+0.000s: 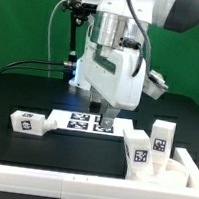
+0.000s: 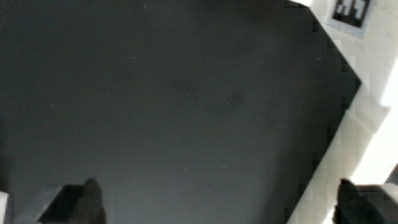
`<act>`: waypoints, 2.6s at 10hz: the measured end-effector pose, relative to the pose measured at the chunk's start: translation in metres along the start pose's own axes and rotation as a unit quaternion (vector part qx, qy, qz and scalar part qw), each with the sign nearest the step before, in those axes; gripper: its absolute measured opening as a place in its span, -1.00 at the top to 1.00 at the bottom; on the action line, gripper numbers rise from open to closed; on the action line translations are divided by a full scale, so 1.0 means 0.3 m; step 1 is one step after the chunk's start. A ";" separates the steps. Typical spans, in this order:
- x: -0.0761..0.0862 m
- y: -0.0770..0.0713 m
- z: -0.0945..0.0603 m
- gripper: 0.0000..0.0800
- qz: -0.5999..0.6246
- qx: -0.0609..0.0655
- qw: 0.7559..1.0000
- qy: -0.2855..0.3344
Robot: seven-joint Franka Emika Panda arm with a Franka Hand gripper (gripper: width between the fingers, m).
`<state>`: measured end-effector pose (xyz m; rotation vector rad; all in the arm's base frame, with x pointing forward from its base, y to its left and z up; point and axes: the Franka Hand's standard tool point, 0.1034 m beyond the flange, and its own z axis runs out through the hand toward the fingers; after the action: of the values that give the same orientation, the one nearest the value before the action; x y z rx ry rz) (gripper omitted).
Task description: Assemble stool
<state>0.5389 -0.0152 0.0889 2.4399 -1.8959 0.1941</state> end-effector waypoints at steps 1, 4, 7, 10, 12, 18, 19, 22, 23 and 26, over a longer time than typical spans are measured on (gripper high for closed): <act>0.001 0.002 0.002 -0.62 0.001 0.000 1.000 -0.001; 0.112 0.151 0.035 -0.62 0.029 0.040 0.999 0.005; 0.208 0.265 0.047 -0.62 0.033 0.053 0.998 0.015; 0.208 0.266 0.051 -0.62 0.033 0.052 0.998 0.016; 0.295 0.337 0.062 -0.62 0.051 0.061 0.996 0.028; 0.279 0.523 0.137 -0.62 0.068 0.024 0.997 0.016; 0.269 0.531 0.153 -0.62 0.061 0.017 0.998 0.017; 0.261 0.561 0.224 -0.62 0.047 -0.012 0.999 0.024; 0.260 0.560 0.225 -0.62 0.046 -0.012 0.999 0.024; 0.242 0.551 0.242 -0.62 0.043 -0.016 0.999 0.026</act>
Offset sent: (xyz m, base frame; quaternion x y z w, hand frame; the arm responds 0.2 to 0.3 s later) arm -0.0680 -0.0658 -0.0076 0.0837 -0.0212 0.0722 0.9936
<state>0.4017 -0.1345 0.0192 2.3110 -1.9674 0.2270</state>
